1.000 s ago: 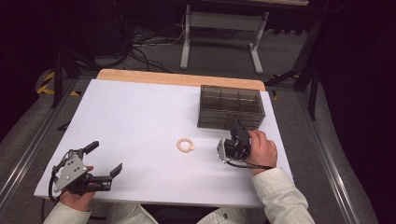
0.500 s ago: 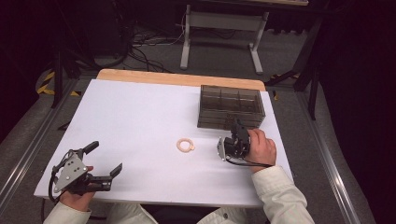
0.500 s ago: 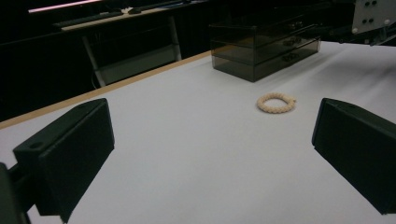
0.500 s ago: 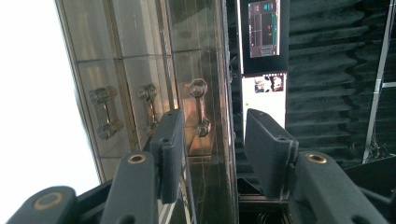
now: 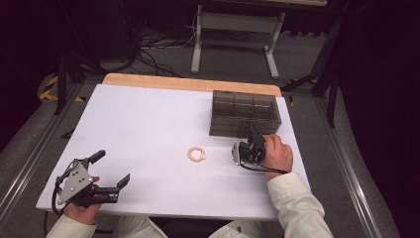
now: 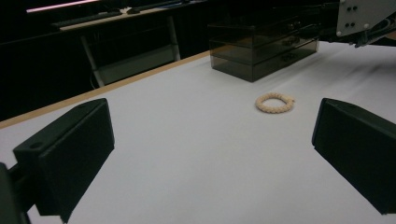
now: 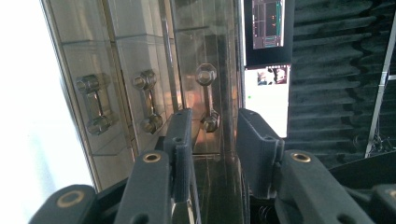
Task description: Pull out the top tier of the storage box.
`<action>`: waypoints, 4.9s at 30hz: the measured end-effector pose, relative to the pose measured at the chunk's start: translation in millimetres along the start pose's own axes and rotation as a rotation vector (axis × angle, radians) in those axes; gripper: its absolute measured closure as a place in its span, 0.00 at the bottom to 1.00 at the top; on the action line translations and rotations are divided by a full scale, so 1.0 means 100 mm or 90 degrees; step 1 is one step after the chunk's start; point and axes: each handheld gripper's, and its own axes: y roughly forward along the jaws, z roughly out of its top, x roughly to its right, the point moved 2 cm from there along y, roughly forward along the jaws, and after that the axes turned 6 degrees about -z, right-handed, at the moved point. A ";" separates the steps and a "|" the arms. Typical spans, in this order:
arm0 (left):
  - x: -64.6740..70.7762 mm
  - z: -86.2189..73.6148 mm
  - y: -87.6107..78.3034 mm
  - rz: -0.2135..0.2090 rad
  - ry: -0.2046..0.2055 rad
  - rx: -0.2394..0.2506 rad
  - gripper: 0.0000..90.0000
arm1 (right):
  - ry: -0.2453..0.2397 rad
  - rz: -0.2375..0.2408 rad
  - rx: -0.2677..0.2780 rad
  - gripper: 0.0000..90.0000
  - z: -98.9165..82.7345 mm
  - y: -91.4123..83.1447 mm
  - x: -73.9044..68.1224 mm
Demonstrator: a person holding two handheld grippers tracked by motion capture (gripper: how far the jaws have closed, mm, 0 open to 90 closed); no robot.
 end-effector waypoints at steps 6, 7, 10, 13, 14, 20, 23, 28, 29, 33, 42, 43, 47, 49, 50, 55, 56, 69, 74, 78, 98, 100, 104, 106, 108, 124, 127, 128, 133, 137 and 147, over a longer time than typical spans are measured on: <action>0.00 0.00 0.00 0.003 0.002 -0.002 0.00 | 0.001 0.000 -0.003 0.82 0.00 0.04 -0.02; 0.00 0.00 0.00 0.002 0.002 -0.002 0.00 | -0.001 -0.001 -0.004 0.83 0.00 0.04 -0.02; 0.00 -0.01 0.00 0.001 0.001 -0.004 0.00 | -0.005 -0.001 -0.007 0.85 0.00 0.06 -0.02; -0.01 -0.01 0.00 0.000 0.003 -0.004 0.00 | -0.007 -0.003 -0.010 0.87 -0.01 0.07 -0.02; -0.01 0.00 0.00 0.002 0.001 -0.002 0.00 | -0.007 0.000 -0.010 0.88 -0.01 0.07 -0.02; -0.01 0.00 0.00 0.002 0.001 -0.001 0.00 | -0.011 -0.003 -0.011 0.89 0.00 0.07 -0.03; 0.00 0.00 0.00 0.002 0.001 -0.001 0.00 | -0.013 -0.005 -0.011 0.89 0.00 0.07 -0.03; 0.00 -0.01 0.00 0.000 0.000 -0.002 0.00 | -0.012 -0.001 -0.012 0.90 0.00 0.04 -0.02; -0.01 0.00 0.00 -0.008 0.007 -0.005 0.00 | -0.013 0.000 -0.010 0.90 0.00 0.03 -0.01; -0.01 -0.01 0.00 0.001 0.001 -0.002 0.00 | -0.020 0.009 -0.010 0.90 0.01 -0.03 0.01; 0.00 -0.01 0.01 -0.001 0.002 -0.004 0.00 | -0.001 0.019 -0.004 0.89 0.00 -0.18 0.03; 0.00 -0.01 0.01 0.000 0.002 -0.004 0.00 | -0.001 0.018 -0.003 0.89 0.00 -0.20 0.03; 0.00 -0.01 0.00 0.000 0.003 -0.004 0.00 | 0.007 0.024 0.001 0.89 -0.01 -0.27 0.06; 0.00 -0.01 0.01 -0.001 0.001 -0.003 0.00 | 0.005 0.024 0.004 0.89 -0.01 -0.29 0.06; 0.00 0.00 0.00 -0.001 0.001 -0.003 0.00 | 0.008 0.024 0.005 0.89 -0.01 -0.31 0.05; 0.00 -0.01 0.00 0.000 0.002 -0.003 0.00 | 0.018 0.043 0.008 0.83 -0.02 -0.34 0.05; 0.00 -0.01 0.00 -0.001 0.002 -0.004 0.00 | 0.027 0.043 0.009 0.78 -0.03 -0.34 0.05; 0.00 -0.01 0.00 -0.001 0.003 -0.006 0.00 | 0.059 0.056 0.035 0.65 -0.05 -0.43 0.13; -0.01 -0.01 0.01 -0.010 0.013 -0.009 0.00 | 0.065 0.061 0.040 0.62 -0.06 -0.45 0.18; 0.00 -0.01 0.00 0.000 0.004 -0.005 0.00 | 0.085 0.064 0.051 0.59 -0.07 -0.49 0.24; -0.01 -0.01 0.01 -0.003 0.006 -0.006 0.00 | 0.345 0.197 0.192 0.50 -0.14 -0.69 0.58; -0.01 -0.01 0.01 -0.009 0.012 -0.008 0.00 | 0.384 0.222 0.200 0.50 -0.16 -0.69 0.64; 0.00 -0.01 0.01 -0.001 0.001 -0.007 0.00 | 0.438 0.253 0.216 0.49 -0.22 -0.69 0.73; 0.00 -0.01 0.01 -0.002 0.000 -0.007 0.00 | 0.465 0.273 0.223 0.49 -0.25 -0.69 0.78; 0.00 -0.01 0.01 -0.002 0.000 -0.007 0.00 | 0.480 0.291 0.231 0.49 -0.27 -0.68 0.82; -0.01 -0.01 0.01 -0.011 0.011 -0.010 0.00 | 0.625 0.441 0.267 0.46 -0.41 -0.53 1.02; 0.00 -0.01 0.01 -0.002 0.002 -0.006 0.00 | 0.653 0.456 0.266 0.46 -0.43 -0.51 1.04; 0.00 -0.01 0.01 -0.003 0.002 -0.006 0.00 | 0.658 0.457 0.263 0.46 -0.43 -0.50 1.05; -0.01 -0.01 0.01 -0.011 0.011 -0.008 0.00 | 0.668 0.469 0.262 0.45 -0.44 -0.46 1.09; -0.01 -0.01 0.01 -0.012 0.013 -0.010 0.00 | 0.660 0.495 0.259 0.45 -0.44 -0.39 1.17; 0.01 -0.01 0.02 -0.006 0.003 -0.008 0.00 | 0.616 0.492 0.243 0.51 -0.44 -0.23 1.28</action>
